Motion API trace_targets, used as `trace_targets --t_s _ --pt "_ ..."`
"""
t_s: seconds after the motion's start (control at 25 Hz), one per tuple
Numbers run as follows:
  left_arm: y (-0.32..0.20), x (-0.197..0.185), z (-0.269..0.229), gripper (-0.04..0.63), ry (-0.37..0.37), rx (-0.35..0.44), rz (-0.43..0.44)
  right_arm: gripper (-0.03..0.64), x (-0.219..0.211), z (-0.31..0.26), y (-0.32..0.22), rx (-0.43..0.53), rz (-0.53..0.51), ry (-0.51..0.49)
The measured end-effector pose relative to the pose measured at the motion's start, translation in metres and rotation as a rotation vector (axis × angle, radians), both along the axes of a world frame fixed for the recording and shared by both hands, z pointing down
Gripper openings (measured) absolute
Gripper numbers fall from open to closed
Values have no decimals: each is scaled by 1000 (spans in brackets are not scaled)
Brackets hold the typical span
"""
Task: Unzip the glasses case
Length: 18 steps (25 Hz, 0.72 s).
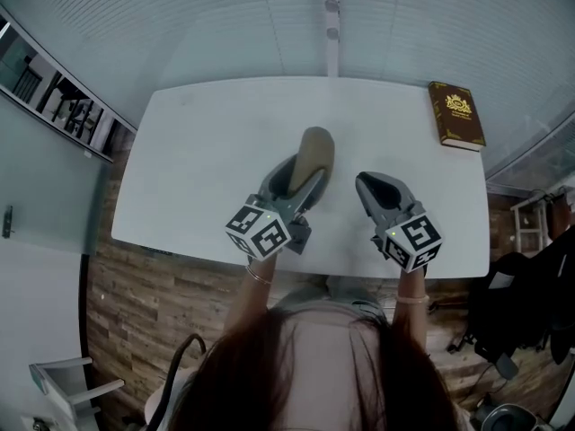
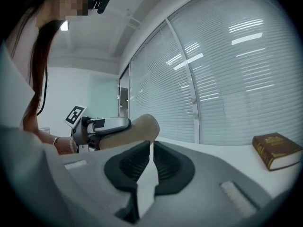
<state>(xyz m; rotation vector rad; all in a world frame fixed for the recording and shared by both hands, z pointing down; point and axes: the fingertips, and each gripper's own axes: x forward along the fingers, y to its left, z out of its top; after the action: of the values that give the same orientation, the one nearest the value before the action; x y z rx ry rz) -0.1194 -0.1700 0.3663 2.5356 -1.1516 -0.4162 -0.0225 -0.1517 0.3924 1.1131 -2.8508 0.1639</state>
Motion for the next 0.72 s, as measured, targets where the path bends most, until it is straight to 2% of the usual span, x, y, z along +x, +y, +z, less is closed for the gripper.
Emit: trace_targets --t_s 0.28,0.44,0.72 --pt "18 -21 8 280 -114 41 -23 9 -6 0 3 2 134 35" --pt "23 -38 17 279 -200 48 -62 6 -10 -6 10 20 174 42" --pt "31 -56 17 280 -257 70 -101 6 -14 -9 22 30 213 64"
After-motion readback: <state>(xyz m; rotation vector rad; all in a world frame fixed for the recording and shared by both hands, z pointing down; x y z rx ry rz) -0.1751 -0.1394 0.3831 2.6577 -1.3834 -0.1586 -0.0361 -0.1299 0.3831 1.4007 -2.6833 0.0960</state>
